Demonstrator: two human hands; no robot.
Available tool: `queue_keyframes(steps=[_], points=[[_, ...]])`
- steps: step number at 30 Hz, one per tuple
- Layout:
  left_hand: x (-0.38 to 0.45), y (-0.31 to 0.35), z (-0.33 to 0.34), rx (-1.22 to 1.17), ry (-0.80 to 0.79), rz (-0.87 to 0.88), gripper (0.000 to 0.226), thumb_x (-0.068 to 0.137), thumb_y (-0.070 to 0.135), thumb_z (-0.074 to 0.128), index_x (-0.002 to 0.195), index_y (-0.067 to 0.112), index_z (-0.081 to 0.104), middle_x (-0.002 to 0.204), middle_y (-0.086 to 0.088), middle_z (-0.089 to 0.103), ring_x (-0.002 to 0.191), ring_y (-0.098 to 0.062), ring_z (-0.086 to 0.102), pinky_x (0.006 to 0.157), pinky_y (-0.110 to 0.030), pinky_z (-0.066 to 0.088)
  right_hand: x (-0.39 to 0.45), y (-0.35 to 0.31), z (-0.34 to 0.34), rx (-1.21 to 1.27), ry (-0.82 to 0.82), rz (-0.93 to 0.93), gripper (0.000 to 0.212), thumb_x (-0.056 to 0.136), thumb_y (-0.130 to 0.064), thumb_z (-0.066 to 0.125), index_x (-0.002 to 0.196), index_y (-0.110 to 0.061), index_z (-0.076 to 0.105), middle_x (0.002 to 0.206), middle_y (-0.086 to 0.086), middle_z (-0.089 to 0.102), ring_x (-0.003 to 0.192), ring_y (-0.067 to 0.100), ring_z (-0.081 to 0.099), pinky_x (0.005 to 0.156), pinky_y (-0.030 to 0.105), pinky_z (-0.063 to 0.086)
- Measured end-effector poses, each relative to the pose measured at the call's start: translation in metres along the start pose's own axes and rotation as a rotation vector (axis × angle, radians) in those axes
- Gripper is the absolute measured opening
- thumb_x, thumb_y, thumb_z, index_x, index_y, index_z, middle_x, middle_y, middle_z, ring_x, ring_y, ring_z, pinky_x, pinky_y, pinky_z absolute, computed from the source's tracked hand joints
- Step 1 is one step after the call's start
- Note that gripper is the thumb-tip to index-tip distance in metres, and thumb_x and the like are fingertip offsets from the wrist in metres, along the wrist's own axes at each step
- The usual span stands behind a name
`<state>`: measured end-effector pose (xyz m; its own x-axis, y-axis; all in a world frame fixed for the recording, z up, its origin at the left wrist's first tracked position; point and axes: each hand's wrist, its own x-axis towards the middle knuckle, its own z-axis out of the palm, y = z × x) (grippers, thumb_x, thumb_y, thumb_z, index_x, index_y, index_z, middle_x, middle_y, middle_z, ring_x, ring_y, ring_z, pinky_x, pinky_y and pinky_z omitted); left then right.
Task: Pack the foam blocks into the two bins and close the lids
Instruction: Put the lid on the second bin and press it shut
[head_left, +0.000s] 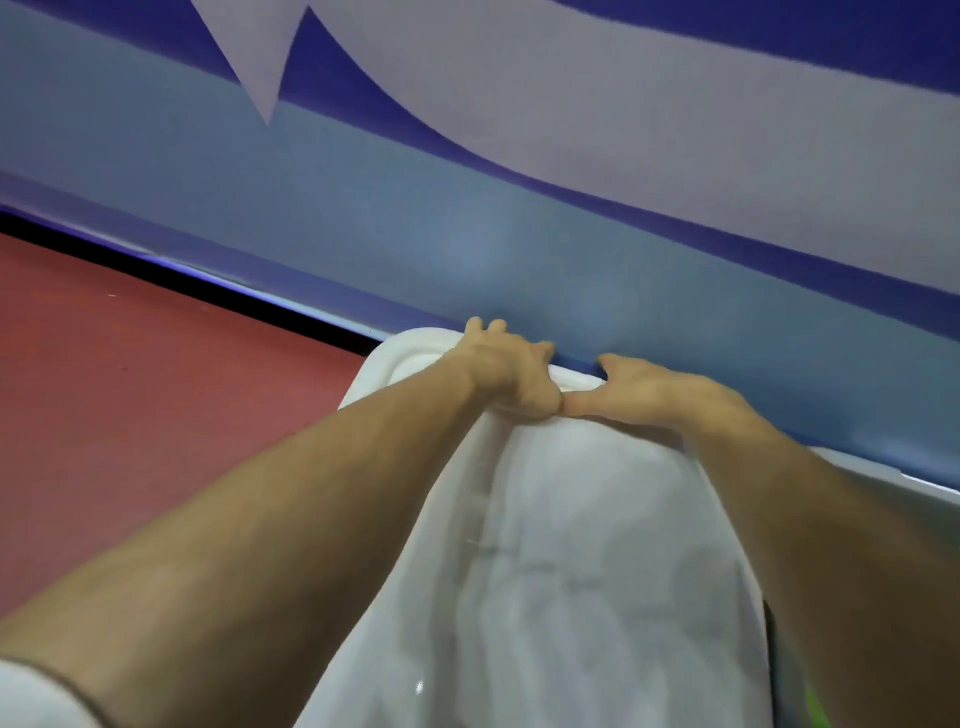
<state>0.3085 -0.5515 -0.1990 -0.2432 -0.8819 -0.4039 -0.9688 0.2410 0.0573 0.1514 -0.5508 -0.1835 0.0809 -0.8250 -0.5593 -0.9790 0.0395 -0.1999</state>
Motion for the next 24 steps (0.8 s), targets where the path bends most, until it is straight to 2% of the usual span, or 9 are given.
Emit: queue_keyframes(steps=[3, 6, 8, 10, 12, 15, 18, 21, 24], points=[[0.004, 0.004, -0.006, -0.020, -0.069, -0.040, 0.072, 0.067, 0.059, 0.028, 0.131, 0.030, 0.039, 0.120, -0.005, 0.058, 0.115, -0.030, 0.037, 0.101, -0.045, 0.022, 0.004, -0.008, -0.015, -0.053, -0.157, 0.020, 0.086, 0.034, -0.091, 0.059, 0.102, -0.039, 0.055, 0.104, -0.007, 0.056, 0.100, 0.021, 0.056, 0.087, 0.038, 0.044], [0.000, 0.002, -0.001, -0.041, -0.035, -0.044, 0.071, 0.069, 0.058, 0.037, 0.136, 0.033, 0.032, 0.121, -0.002, 0.051, 0.112, -0.029, 0.036, 0.097, -0.043, 0.024, 0.008, -0.007, -0.016, -0.053, -0.146, 0.051, 0.087, 0.035, -0.082, 0.069, 0.101, -0.028, 0.053, 0.101, -0.006, 0.060, 0.091, 0.018, 0.060, 0.083, 0.038, 0.049], [-0.003, 0.002, 0.003, -0.089, 0.062, -0.050, 0.078, 0.064, 0.059, 0.043, 0.136, 0.032, 0.031, 0.120, -0.003, 0.044, 0.111, -0.029, 0.038, 0.096, -0.041, 0.026, 0.010, -0.001, -0.011, 0.013, -0.088, 0.036, 0.086, 0.037, -0.076, 0.071, 0.104, -0.026, 0.051, 0.102, -0.005, 0.058, 0.091, 0.018, 0.059, 0.083, 0.038, 0.049], [-0.010, 0.003, 0.009, -0.132, 0.192, -0.044, 0.078, 0.064, 0.059, 0.048, 0.135, 0.030, 0.036, 0.117, -0.004, 0.042, 0.110, -0.029, 0.041, 0.099, -0.041, 0.027, 0.006, 0.004, -0.001, 0.087, 0.041, -0.024, 0.084, 0.040, -0.075, 0.069, 0.111, -0.032, 0.052, 0.110, -0.006, 0.055, 0.100, 0.019, 0.054, 0.085, 0.038, 0.045], [-0.019, 0.005, 0.021, -0.152, 0.287, -0.010, 0.069, 0.066, 0.053, 0.047, 0.129, 0.026, 0.044, 0.116, -0.004, 0.044, 0.115, -0.030, 0.042, 0.110, -0.045, 0.020, -0.004, 0.008, 0.017, 0.056, 0.210, -0.135, 0.075, 0.061, -0.074, 0.064, 0.125, -0.038, 0.049, 0.121, -0.007, 0.054, 0.114, 0.021, 0.048, 0.091, 0.038, 0.037], [-0.033, 0.009, 0.034, -0.143, 0.322, 0.007, 0.064, 0.080, 0.033, 0.048, 0.141, 0.018, 0.036, 0.139, -0.004, 0.042, 0.140, -0.033, 0.024, 0.117, -0.054, 0.001, -0.021, 0.007, 0.038, -0.053, 0.342, -0.217, 0.066, 0.088, -0.063, 0.045, 0.143, -0.029, 0.032, 0.148, -0.008, 0.038, 0.142, 0.020, 0.021, 0.112, 0.045, 0.015], [-0.058, 0.015, 0.043, -0.069, 0.301, -0.033, 0.064, 0.097, 0.028, 0.031, 0.155, 0.016, 0.006, 0.162, -0.008, 0.008, 0.148, -0.033, -0.001, 0.117, -0.055, -0.001, -0.045, -0.006, 0.055, -0.243, 0.438, -0.184, 0.063, 0.098, -0.053, 0.030, 0.150, -0.021, 0.015, 0.159, -0.001, 0.016, 0.146, 0.023, 0.006, 0.116, 0.049, 0.008], [-0.119, 0.026, 0.069, -0.109, 0.251, -0.023, 0.058, 0.103, 0.041, 0.010, 0.155, 0.023, -0.007, 0.163, -0.006, -0.015, 0.148, -0.031, -0.016, 0.118, -0.053, -0.007, -0.092, -0.025, 0.091, -0.242, 0.343, -0.190, 0.059, 0.101, -0.043, 0.015, 0.152, -0.021, -0.005, 0.160, 0.007, -0.011, 0.146, 0.029, -0.010, 0.117, 0.049, -0.002], [-0.201, 0.031, 0.107, -0.109, 0.216, -0.020, 0.058, 0.102, 0.046, 0.005, 0.154, 0.027, -0.010, 0.161, -0.004, -0.018, 0.146, -0.030, -0.022, 0.117, -0.052, -0.011, -0.154, -0.029, 0.138, -0.258, 0.299, -0.239, 0.059, 0.100, -0.045, 0.013, 0.151, -0.024, -0.008, 0.159, 0.008, -0.016, 0.145, 0.030, -0.016, 0.116, 0.050, -0.005]])
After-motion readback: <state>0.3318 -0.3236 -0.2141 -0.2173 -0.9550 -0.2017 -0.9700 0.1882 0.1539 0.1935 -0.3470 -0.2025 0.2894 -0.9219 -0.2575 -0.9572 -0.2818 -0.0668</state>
